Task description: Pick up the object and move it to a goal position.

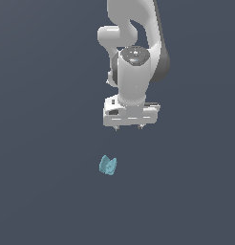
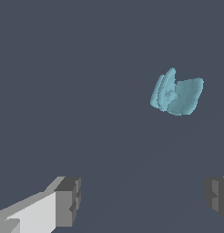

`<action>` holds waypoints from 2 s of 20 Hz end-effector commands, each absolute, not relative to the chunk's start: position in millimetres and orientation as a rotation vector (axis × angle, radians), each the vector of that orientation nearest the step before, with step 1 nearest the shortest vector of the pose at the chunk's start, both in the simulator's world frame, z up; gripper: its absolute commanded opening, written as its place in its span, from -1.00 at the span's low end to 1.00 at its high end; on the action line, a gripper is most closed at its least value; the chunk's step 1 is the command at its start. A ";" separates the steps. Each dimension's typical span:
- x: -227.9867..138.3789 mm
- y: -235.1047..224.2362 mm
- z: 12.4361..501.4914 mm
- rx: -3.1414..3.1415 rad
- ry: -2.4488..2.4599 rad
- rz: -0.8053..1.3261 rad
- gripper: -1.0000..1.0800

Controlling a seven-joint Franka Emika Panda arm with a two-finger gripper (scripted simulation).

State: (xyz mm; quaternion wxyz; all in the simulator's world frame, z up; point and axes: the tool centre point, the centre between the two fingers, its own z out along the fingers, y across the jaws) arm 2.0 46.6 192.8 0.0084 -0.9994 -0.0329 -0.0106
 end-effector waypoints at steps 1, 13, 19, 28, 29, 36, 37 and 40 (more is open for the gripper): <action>1.8 45.6 192.6 -3.123 -0.101 -0.032 0.92; 27.1 29.5 175.1 -3.123 0.021 -0.024 0.92; 54.3 8.1 151.2 -3.120 0.166 -0.016 0.92; 89.0 -27.1 109.1 -3.111 0.381 -0.004 0.92; 91.2 -29.8 105.7 -3.111 0.397 -0.003 0.92; 100.3 -41.6 90.6 -3.106 0.465 0.000 0.92; 100.8 -42.1 89.8 -3.106 0.469 0.000 0.92; 100.2 -42.3 89.6 -3.106 0.468 0.001 0.92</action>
